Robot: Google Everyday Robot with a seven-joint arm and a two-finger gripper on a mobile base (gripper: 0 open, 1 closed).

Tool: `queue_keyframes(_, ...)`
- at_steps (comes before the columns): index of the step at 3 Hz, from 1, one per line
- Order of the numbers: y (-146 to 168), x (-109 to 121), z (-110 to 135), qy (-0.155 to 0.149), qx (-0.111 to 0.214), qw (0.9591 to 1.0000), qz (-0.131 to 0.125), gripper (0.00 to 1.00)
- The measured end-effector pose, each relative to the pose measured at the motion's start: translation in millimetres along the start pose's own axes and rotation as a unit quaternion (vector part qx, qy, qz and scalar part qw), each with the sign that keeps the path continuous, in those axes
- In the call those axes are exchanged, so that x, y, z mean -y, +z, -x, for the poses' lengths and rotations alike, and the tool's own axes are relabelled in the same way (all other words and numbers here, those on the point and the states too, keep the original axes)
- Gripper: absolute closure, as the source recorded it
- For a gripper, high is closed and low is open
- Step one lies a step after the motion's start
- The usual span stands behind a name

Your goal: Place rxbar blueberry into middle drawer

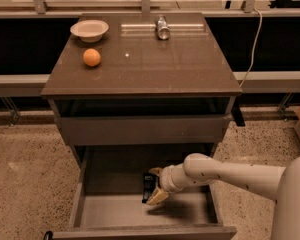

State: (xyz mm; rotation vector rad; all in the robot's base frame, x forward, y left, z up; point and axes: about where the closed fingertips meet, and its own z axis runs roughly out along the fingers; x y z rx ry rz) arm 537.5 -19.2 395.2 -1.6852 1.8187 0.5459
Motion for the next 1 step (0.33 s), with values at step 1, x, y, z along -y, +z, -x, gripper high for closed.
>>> queue_keyframes(1,0.2,-0.1,0.1,0.000,0.000,1.0000,0.000,0.00)
